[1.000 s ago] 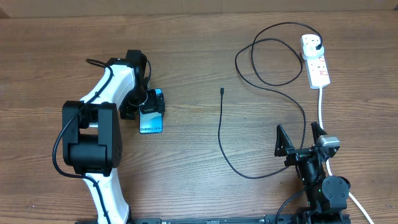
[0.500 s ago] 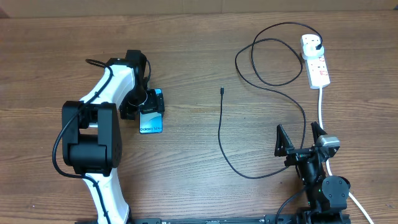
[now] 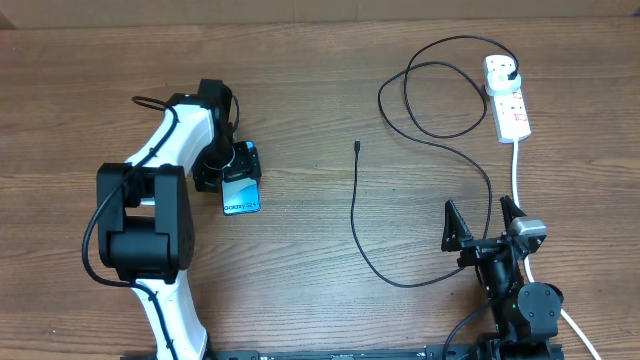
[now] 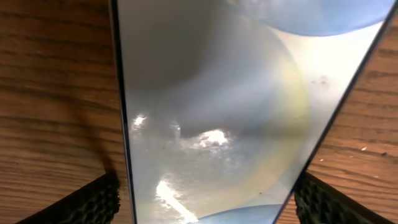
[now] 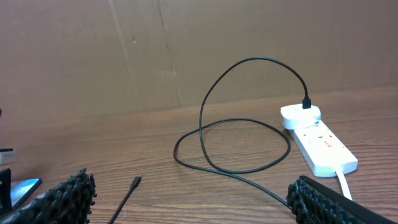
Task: Plug charger to phone and switch on socket
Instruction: 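Lift the phone with the left gripper and tilt it upright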
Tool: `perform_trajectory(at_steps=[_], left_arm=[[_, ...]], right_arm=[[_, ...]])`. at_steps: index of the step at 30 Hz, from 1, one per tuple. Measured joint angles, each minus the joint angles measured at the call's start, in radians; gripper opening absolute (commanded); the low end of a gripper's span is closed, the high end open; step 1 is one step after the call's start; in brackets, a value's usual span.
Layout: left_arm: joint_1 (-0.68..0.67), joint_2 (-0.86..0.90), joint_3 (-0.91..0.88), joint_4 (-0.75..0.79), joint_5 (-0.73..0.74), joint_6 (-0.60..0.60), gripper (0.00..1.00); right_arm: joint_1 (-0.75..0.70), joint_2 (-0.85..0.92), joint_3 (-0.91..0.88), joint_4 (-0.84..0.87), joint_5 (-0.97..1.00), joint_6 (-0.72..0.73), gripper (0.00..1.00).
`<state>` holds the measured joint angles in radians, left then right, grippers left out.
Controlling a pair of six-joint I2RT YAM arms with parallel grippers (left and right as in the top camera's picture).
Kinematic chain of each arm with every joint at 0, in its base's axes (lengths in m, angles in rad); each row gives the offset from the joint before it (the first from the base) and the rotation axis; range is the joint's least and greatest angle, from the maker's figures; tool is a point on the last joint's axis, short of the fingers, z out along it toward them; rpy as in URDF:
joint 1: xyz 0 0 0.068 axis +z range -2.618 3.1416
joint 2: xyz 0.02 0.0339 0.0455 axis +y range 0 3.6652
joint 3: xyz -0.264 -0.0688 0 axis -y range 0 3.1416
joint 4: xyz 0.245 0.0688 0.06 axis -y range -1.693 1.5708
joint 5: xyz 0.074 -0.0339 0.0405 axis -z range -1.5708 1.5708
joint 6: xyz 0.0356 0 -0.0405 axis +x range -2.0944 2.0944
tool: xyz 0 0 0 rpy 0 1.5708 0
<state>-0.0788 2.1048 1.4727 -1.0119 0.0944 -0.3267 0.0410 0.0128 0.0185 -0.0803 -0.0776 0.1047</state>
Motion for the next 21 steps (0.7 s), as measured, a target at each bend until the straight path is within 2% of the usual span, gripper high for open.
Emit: perform_trajectory(at_steps=[13,21], left_arm=[[-0.005,-0.004,0.0,0.056,0.015,-0.123,0.86],[-0.074,-0.003,-0.001,0.073,-0.079,-0.14,0.86]], right_arm=[[0.0,0.0,0.0,0.0,0.0,0.0,1.0],[0.0,0.0,0.0,0.0,0.0,0.0,1.0]])
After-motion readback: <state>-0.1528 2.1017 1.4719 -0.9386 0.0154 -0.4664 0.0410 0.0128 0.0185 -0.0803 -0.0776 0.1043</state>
